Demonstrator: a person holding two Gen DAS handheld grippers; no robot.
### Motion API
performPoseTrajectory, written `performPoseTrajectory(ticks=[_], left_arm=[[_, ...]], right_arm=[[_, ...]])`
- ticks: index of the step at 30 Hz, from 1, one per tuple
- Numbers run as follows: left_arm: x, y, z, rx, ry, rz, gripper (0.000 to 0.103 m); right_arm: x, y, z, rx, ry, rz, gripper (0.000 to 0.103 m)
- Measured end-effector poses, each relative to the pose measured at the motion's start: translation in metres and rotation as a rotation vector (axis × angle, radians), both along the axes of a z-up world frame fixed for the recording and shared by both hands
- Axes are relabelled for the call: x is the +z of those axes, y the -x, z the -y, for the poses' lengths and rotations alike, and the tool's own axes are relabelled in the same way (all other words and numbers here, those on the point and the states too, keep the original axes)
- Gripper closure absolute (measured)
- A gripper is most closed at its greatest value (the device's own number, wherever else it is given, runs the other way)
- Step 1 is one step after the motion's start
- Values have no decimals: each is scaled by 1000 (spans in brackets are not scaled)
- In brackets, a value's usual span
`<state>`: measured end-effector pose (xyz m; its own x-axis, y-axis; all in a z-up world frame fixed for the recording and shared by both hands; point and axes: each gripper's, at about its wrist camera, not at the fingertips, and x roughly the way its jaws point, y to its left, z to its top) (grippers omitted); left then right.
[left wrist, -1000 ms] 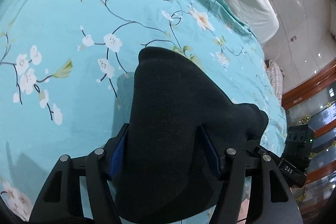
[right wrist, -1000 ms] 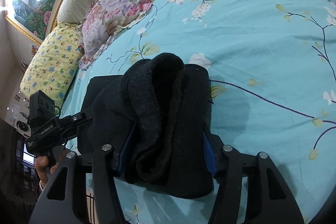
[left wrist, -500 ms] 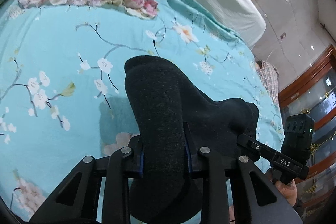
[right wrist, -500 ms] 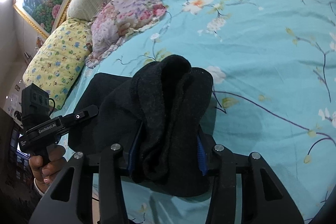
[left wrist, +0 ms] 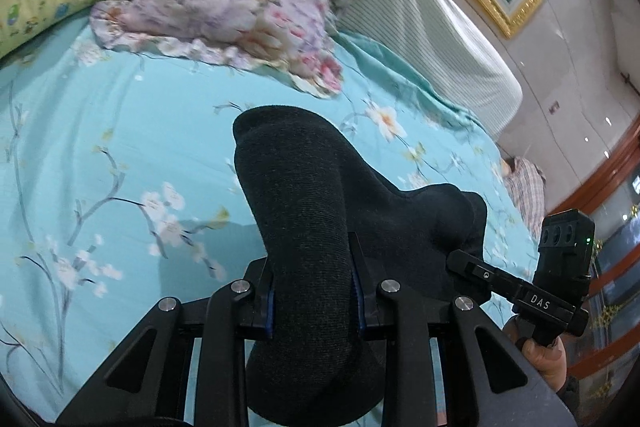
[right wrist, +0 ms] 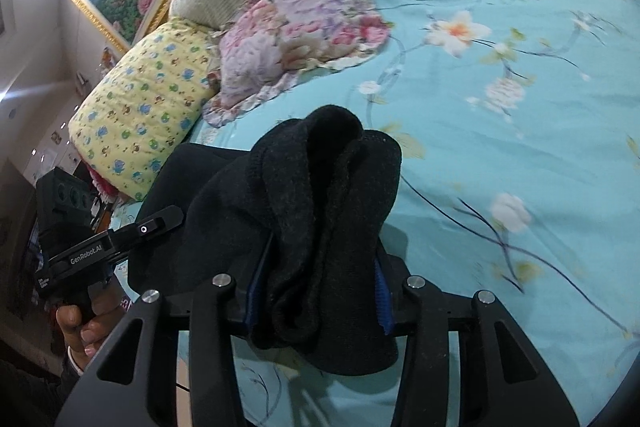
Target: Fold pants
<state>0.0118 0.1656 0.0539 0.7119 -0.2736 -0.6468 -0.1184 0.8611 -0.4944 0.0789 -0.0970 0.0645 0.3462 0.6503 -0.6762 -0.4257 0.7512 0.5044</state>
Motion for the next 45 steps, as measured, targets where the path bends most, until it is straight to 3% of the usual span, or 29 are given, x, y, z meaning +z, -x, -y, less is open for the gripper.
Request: performPoseTrajectory(ticks=[16,45], left_arm=[[1,-17,-66,134,-19,9,76],[-30,-73,-109,200,-37,-56,75]], right_arm=[[-2,-50,-81,136,-18,31,57],[-35,-120,-139,193,19,-8,57]])
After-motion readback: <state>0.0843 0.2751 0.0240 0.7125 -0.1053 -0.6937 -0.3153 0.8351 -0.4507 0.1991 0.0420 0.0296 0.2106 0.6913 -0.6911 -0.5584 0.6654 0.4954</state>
